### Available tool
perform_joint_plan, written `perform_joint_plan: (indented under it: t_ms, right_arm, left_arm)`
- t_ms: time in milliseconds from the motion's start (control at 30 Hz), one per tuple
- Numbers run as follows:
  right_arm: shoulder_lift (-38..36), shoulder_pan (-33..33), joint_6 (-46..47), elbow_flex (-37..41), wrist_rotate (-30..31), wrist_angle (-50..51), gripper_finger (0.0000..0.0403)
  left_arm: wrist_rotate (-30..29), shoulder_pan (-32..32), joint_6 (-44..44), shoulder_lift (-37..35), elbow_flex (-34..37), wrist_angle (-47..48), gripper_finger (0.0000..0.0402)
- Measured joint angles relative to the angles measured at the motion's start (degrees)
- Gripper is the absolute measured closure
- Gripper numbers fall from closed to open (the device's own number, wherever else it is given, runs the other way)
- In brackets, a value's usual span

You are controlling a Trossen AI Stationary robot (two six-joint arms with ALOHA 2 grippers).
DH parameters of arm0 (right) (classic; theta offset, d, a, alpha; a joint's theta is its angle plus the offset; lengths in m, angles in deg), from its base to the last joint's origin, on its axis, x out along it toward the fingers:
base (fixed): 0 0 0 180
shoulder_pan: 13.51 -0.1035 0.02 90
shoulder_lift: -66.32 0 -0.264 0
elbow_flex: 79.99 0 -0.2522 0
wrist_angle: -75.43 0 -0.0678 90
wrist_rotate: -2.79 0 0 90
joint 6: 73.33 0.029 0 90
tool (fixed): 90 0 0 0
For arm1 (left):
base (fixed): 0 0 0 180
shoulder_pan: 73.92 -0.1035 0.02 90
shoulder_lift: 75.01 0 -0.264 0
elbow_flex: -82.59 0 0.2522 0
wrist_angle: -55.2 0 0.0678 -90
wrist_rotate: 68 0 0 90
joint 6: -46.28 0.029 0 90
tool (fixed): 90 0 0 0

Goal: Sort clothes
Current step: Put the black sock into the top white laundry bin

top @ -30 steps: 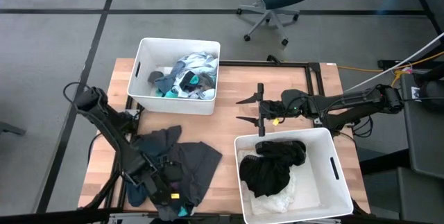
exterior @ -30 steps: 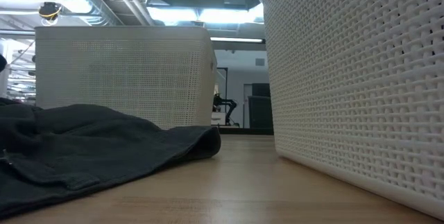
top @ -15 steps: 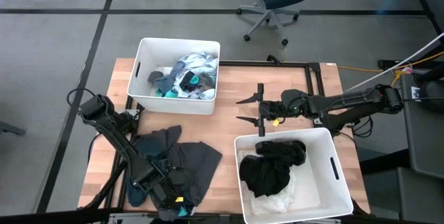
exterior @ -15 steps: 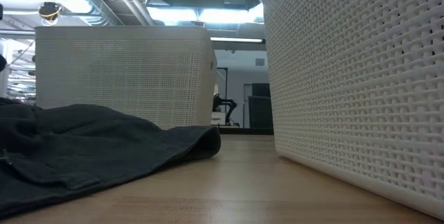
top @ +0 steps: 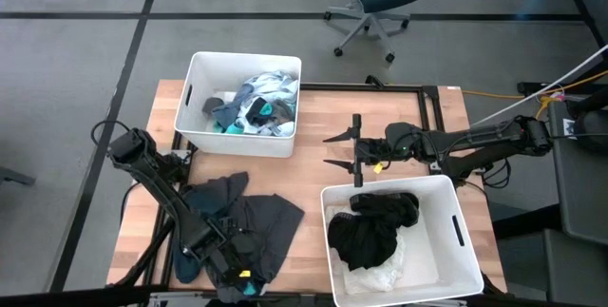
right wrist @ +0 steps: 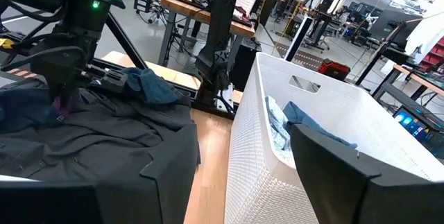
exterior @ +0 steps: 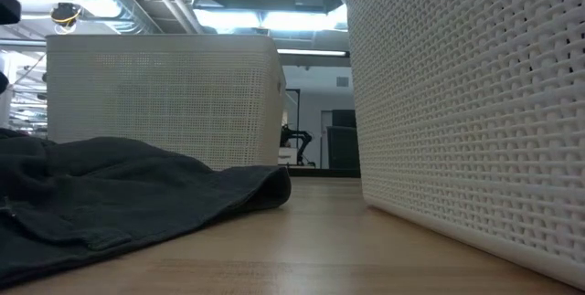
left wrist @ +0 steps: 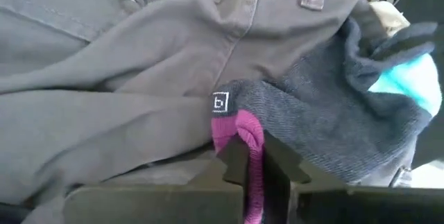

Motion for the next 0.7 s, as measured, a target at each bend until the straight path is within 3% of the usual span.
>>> perform_joint_plan:
  t_ms: [267, 700]
  right_arm:
    - [0.0, 0.0, 0.0, 0.0, 0.0, -0.1, 0.0170]
    - [0.0, 0.0, 0.0, 0.0, 0.0, 0.0, 0.0170]
  left_arm:
    - [-1.5, -0.4, 0.4, -3.2, 0.0, 0.1, 0.0389]
    - [-12.3, -3.0, 12.6, -11.3, 0.0, 0.5, 0.0389]
